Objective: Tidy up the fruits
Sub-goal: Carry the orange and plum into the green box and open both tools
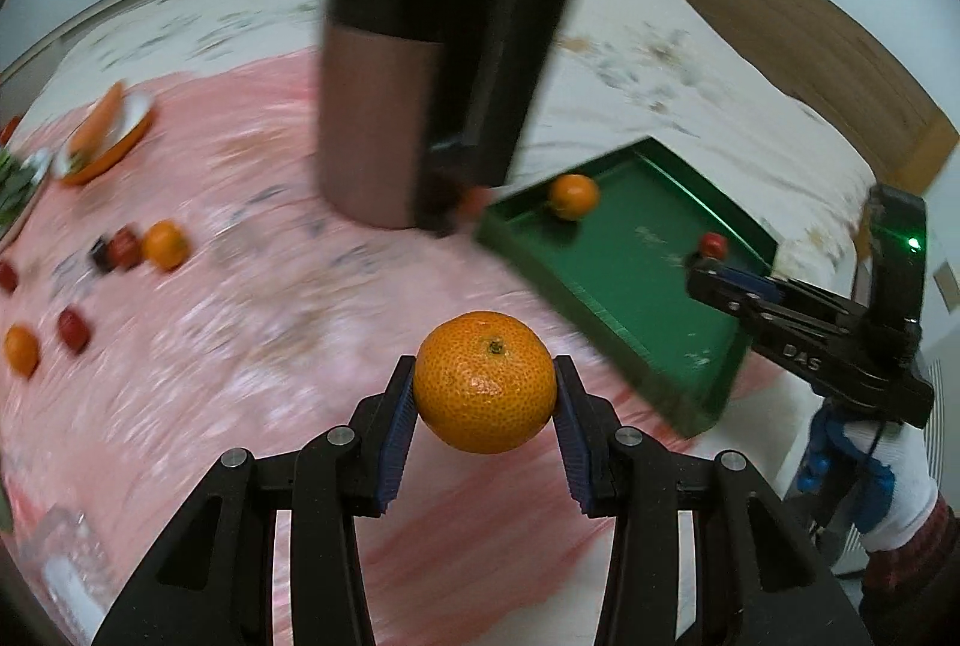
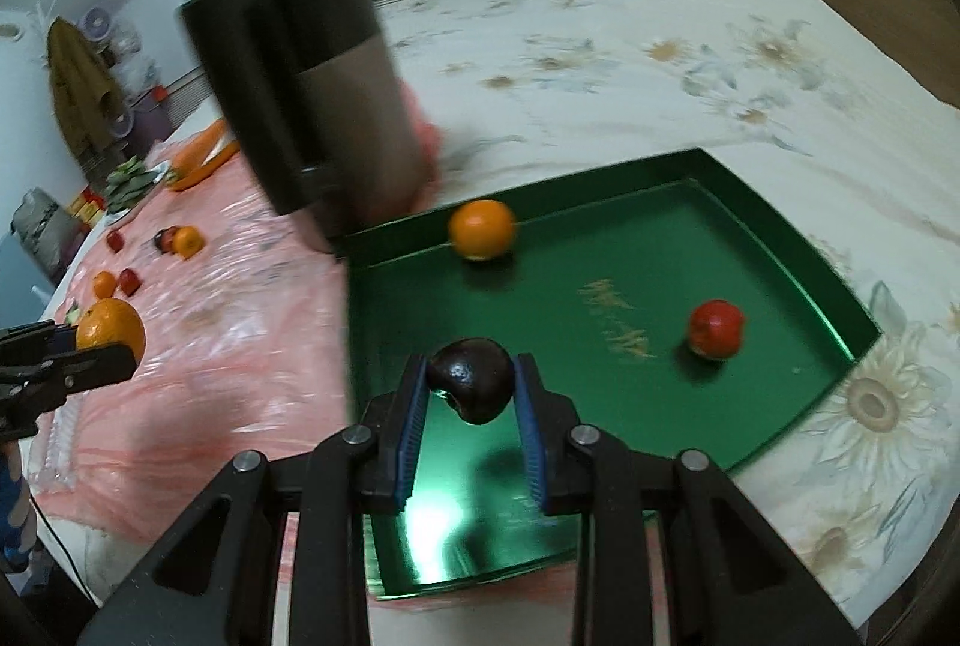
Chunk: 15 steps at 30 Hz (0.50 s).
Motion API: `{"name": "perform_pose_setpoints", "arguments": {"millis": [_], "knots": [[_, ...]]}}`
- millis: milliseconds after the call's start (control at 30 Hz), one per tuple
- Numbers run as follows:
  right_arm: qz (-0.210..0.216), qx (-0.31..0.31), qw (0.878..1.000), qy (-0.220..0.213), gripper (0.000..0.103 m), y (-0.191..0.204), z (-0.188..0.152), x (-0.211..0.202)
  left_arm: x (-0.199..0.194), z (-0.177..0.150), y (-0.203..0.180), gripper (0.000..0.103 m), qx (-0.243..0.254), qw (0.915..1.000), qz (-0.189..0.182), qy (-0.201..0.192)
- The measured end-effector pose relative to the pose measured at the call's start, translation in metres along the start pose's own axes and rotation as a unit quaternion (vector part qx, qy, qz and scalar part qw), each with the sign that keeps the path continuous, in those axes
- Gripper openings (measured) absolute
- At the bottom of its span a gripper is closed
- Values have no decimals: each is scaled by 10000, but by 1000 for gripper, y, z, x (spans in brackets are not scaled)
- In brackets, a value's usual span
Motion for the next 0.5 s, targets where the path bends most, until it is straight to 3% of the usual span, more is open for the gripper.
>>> {"name": "perform_pose_setpoints", "arguments": {"millis": [500], "knots": [[-337,180,9992,127,13,-53,4,25,83,49,-93,38,1057,9935,-96,415]]}}
Point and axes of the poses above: each gripper's, at about its wrist camera, not at the fingertips, and x roughly the way its jaws point, y to its left, z to its top, the point moved 1 cm from there along x, roughly the way its jaws point, and after that the axes turned 9 degrees about x, right-handed, at the moved point
